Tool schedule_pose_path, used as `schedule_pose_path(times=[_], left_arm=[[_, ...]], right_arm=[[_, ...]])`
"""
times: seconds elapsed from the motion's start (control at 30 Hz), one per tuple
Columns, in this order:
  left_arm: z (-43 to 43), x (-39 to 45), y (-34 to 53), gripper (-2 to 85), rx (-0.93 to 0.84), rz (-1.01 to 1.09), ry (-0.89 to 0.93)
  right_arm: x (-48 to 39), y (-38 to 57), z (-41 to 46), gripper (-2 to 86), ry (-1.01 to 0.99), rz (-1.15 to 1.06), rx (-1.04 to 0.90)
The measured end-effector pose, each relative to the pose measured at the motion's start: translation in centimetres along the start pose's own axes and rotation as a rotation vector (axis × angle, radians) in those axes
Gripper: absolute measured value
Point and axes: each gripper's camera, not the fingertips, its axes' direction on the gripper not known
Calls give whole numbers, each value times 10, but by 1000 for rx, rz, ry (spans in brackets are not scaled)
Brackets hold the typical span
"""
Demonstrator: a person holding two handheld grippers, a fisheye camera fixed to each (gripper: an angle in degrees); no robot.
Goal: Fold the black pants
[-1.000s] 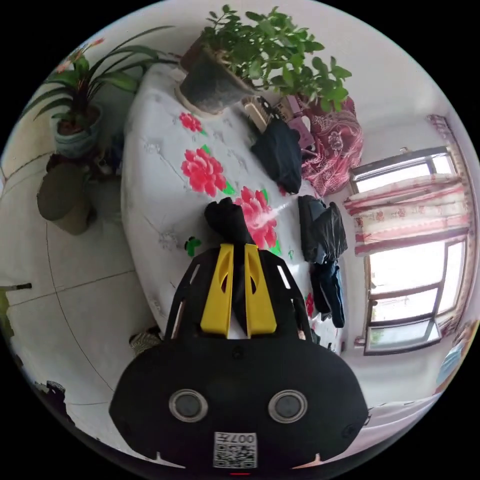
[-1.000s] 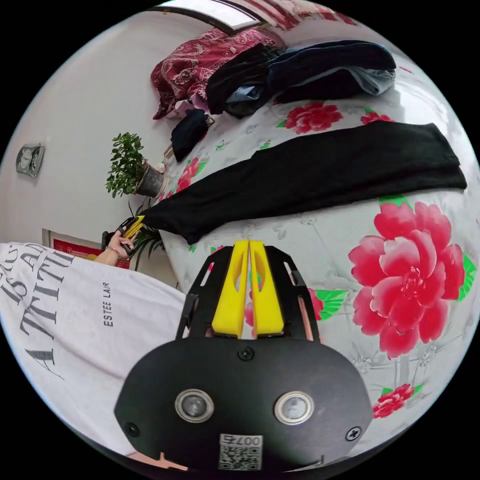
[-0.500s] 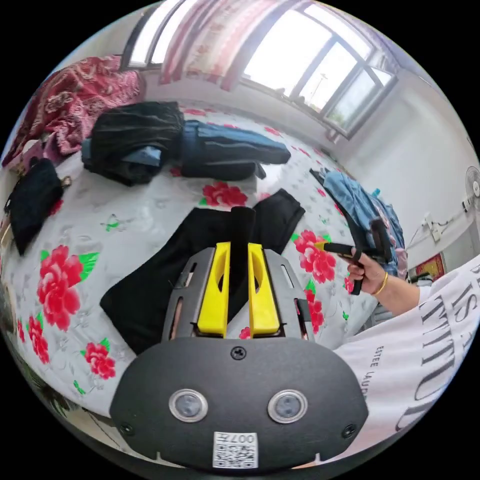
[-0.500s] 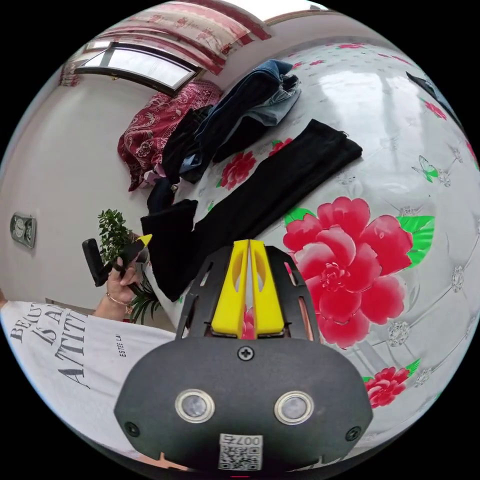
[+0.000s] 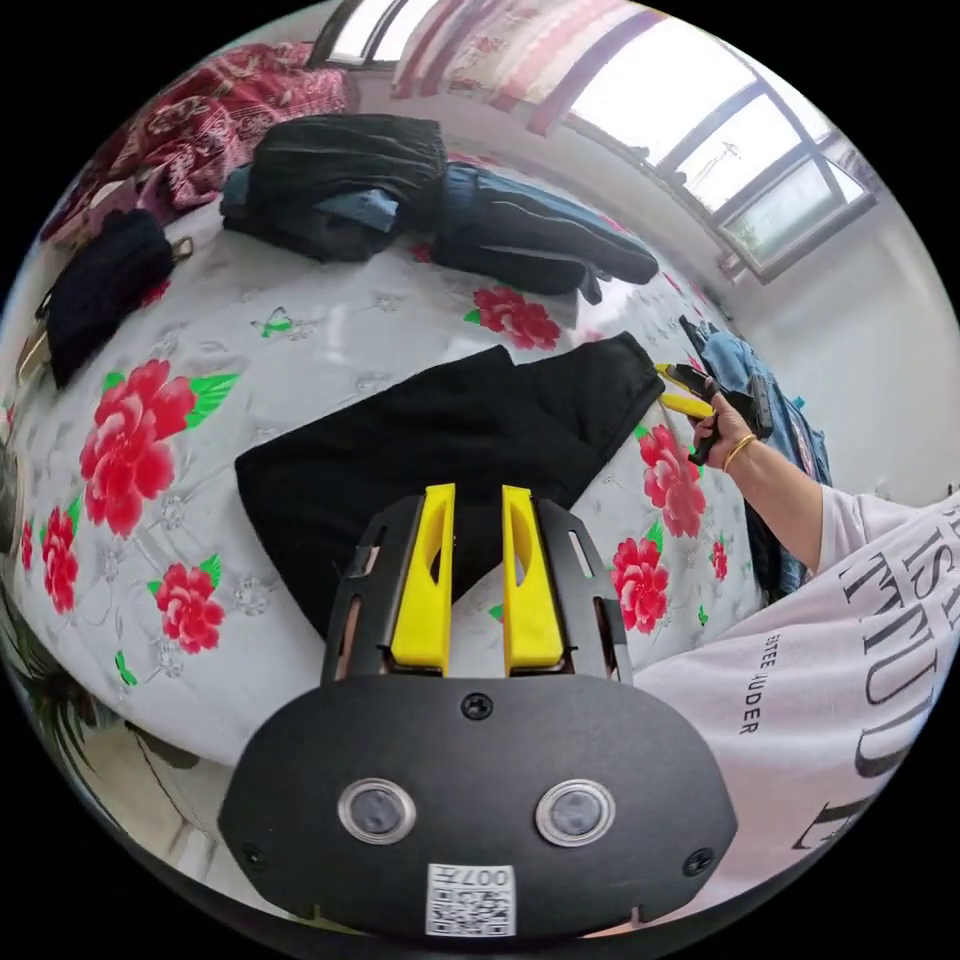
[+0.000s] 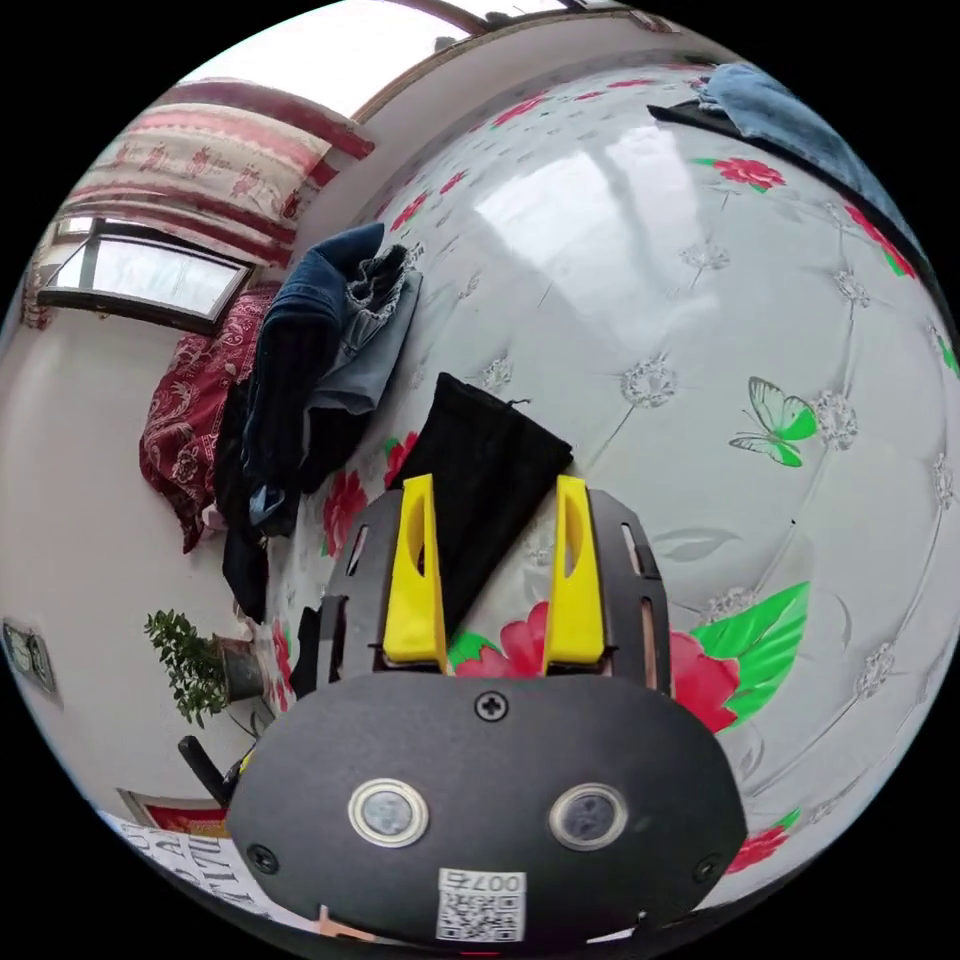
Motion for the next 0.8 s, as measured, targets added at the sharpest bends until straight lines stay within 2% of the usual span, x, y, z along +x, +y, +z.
schedule_pose_path(times=[0.03,0.13,0.3,0.4,0.47,0.57,0.6,0.67,0.7,0.8], left_arm=[[-7,-15,6,79,17,-74,5],[-20,-54,24,78,69,-278,27],[-35,-95,52,77,138,-491,44],[-41,-111,64,79,162,-558,51],[-44,-124,72,79,187,-612,87],[-47,-141,83,80,233,-675,166],[-47,-144,85,80,242,-684,182],[-50,-156,96,82,275,-727,217],[-51,-159,98,82,280,-736,222],[-51,-174,107,94,278,-746,251]], right_arm=[[-8,1,0,75,92,-7,68],[-21,-2,9,43,167,-43,48],[-71,-1,-10,12,-100,-243,14],[-151,33,-30,10,-301,-535,-22],[-218,86,-32,15,-421,-787,-101],[-272,165,-4,32,-535,-979,-254],[-279,181,6,36,-549,-1002,-295],[-293,238,57,63,-492,-1056,-533],[-293,248,67,68,-469,-1067,-591],[-272,253,80,81,-421,-995,-642]])
